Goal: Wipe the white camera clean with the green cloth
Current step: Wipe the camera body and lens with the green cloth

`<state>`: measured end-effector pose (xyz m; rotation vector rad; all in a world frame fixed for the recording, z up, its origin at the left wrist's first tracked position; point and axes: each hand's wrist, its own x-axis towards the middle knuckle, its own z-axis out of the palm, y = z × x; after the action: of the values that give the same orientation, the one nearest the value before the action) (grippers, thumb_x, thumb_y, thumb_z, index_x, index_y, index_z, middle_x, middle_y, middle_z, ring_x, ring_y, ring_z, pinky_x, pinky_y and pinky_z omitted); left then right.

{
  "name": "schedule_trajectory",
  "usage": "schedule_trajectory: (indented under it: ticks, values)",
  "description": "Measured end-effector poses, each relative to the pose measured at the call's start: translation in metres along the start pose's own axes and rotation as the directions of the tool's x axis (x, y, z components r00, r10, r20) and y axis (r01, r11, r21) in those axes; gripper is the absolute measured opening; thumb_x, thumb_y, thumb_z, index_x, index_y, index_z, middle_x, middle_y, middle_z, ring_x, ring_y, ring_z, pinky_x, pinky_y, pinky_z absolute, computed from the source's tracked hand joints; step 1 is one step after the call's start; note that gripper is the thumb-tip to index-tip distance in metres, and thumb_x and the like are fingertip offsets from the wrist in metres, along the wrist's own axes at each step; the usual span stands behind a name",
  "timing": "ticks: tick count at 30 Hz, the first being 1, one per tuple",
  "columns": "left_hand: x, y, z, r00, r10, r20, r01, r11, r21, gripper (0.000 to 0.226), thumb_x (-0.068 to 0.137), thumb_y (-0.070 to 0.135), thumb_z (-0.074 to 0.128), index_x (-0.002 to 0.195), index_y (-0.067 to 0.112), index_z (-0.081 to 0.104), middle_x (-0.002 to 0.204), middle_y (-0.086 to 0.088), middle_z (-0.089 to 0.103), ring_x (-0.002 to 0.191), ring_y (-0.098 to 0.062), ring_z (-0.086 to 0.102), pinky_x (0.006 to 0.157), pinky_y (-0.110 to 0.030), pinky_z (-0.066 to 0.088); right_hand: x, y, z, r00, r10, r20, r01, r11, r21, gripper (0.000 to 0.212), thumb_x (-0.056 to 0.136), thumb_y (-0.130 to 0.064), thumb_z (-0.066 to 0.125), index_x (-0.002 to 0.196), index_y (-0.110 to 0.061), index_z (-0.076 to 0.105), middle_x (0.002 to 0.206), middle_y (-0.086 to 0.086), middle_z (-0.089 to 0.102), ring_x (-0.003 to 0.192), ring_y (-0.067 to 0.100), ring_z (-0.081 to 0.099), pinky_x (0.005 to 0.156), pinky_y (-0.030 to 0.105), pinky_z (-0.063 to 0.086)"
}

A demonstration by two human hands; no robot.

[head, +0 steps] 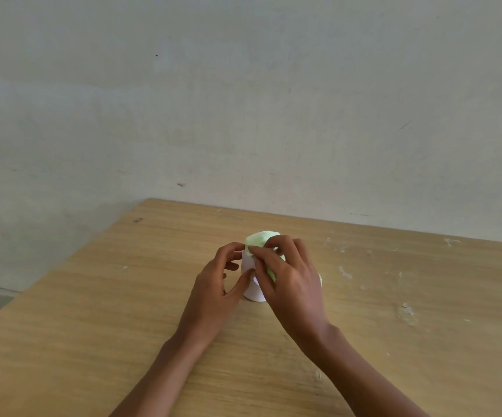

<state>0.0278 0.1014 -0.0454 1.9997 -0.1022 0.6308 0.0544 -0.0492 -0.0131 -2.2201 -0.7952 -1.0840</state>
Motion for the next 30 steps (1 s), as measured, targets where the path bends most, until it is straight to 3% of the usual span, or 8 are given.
schedule_trajectory:
  ticks: [5,13,17,20,25,30]
  values:
    - [0.0,-0.001,0.001,1.0,0.006,0.001,-0.006,1.0,0.018,0.042,0.094,0.04,0.066,0.132,0.044,0.05,0.123,0.025,0.065,0.114,0.001,0.06,0.089,-0.022,0.051,0.0,0.007,0.0,0.998,0.057,-0.013,-0.057,0.998,0.012,0.023,0.095,-0.028,0.06,0.112,-0.022,0.074,0.118,-0.002,0.064,0.11,0.018,0.055,0.083,0.031,0.052]
    - [-0.001,-0.002,0.001,1.0,0.017,-0.02,-0.015,0.998,0.055,0.044,0.092,0.042,0.068,0.132,0.043,0.05,0.124,0.024,0.063,0.11,0.004,0.059,0.087,-0.019,0.049,0.003,0.014,-0.003,0.919,0.391,0.05,-0.381,0.851,0.362,0.024,0.097,-0.014,0.06,0.118,-0.02,0.072,0.107,-0.016,0.065,0.099,-0.001,0.062,0.08,0.007,0.044]
    - [-0.001,-0.002,0.002,0.999,0.027,-0.02,-0.026,0.998,0.061,0.045,0.091,0.043,0.068,0.133,0.04,0.051,0.124,0.022,0.064,0.111,0.005,0.059,0.086,-0.017,0.048,0.001,0.017,-0.003,0.897,0.436,0.068,-0.426,0.815,0.393,0.026,0.098,-0.016,0.06,0.121,-0.021,0.071,0.106,-0.021,0.065,0.102,-0.002,0.062,0.083,0.011,0.048]
    - [-0.001,-0.002,0.002,1.0,0.018,-0.022,-0.017,0.998,0.054,0.044,0.091,0.043,0.068,0.131,0.042,0.051,0.123,0.024,0.063,0.109,0.005,0.059,0.086,-0.018,0.048,0.0,0.019,-0.001,0.919,0.393,0.043,-0.385,0.866,0.319,0.027,0.097,-0.018,0.06,0.121,-0.024,0.071,0.109,-0.018,0.067,0.105,0.004,0.059,0.088,0.024,0.051]
    - [0.0,-0.003,0.002,1.0,0.001,-0.018,-0.001,0.999,0.036,0.043,0.092,0.042,0.068,0.131,0.044,0.05,0.122,0.028,0.063,0.11,0.002,0.06,0.087,-0.023,0.049,-0.004,0.019,-0.001,0.982,0.18,-0.063,-0.174,0.981,0.088,0.025,0.092,-0.018,0.067,0.114,-0.025,0.074,0.111,-0.015,0.072,0.103,0.013,0.058,0.083,0.038,0.051]
    - [0.0,-0.003,0.002,0.999,0.021,-0.024,-0.02,0.998,0.061,0.044,0.091,0.042,0.068,0.132,0.04,0.052,0.124,0.025,0.064,0.111,0.003,0.06,0.086,-0.019,0.048,-0.006,0.021,0.0,0.983,0.18,-0.047,-0.176,0.981,0.08,0.031,0.095,-0.029,0.056,0.121,-0.025,0.072,0.117,-0.014,0.071,0.107,0.013,0.059,0.087,0.036,0.051]
